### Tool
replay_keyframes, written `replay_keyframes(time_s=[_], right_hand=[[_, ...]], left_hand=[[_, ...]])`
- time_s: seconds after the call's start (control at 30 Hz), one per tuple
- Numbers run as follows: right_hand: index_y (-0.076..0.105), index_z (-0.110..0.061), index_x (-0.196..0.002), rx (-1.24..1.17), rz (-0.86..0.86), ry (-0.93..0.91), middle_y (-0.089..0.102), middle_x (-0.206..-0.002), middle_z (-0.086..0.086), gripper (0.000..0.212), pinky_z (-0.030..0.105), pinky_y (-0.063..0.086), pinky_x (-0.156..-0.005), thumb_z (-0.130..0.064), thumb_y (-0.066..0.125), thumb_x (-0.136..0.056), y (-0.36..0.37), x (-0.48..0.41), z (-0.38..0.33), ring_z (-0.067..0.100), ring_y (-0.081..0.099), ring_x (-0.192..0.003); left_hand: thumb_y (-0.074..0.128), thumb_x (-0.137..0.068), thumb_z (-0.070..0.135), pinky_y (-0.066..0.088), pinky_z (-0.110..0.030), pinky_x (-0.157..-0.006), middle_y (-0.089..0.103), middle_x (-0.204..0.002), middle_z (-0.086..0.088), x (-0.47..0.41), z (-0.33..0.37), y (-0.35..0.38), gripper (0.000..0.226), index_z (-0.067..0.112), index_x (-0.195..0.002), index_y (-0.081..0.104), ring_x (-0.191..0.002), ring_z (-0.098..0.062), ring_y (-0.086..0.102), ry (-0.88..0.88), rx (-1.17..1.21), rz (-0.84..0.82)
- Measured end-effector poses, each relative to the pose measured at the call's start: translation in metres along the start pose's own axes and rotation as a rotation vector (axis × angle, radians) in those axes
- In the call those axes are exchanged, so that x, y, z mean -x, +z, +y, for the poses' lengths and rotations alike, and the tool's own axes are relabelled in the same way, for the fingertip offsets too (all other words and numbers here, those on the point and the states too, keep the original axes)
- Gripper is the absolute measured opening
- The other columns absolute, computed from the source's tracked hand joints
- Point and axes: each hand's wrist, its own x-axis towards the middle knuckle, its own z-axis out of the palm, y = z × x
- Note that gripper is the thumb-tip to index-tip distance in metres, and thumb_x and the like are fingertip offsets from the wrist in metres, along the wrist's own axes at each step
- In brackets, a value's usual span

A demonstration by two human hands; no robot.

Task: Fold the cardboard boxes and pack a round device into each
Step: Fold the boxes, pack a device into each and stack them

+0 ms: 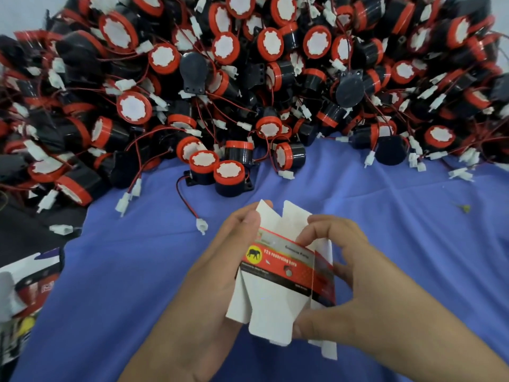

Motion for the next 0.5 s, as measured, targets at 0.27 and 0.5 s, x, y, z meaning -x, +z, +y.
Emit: replay_keyframes(time_s=[0.27, 0.5], right_hand=[[0.069, -0.055, -0.116, -0.445, 0.01, -0.081, 0.071, -0.119, -0.02, 0.078, 0.02, 0.058, -0.073, -0.03, 0.087, -0.045, -0.007, 0.019, -0.003, 0.005, 0.066, -0.119], [0.08, -0.024, -0.099, -0.727, 0.143, 0.065, 0.07, -0.121, 0.009, 0.059, 0.017, 0.058, -0.057, 0.023, 0.049, -0.083, -0.002, -0.001, -0.017, 0.005, 0.076, -0.083]], left_hand=[[0.039, -0.103, 0.015, 0.05, -0.022, -0.075, 0.071, -0.102, 0.0, 0.019, 0.003, 0.003, 0.025, 0.025, -0.105, 0.063, -0.096, -0.014, 0.067, 0.057, -0.289, -0.021], [0.019, -0.064, 0.102, 0.044, -0.006, -0.082, 0.065, -0.12, 0.002, 0.023, -0.01, 0.012, 0.101, 0.019, -0.089, 0.07, -0.092, 0.02, 0.062, 0.292, -0.471, -0.019]])
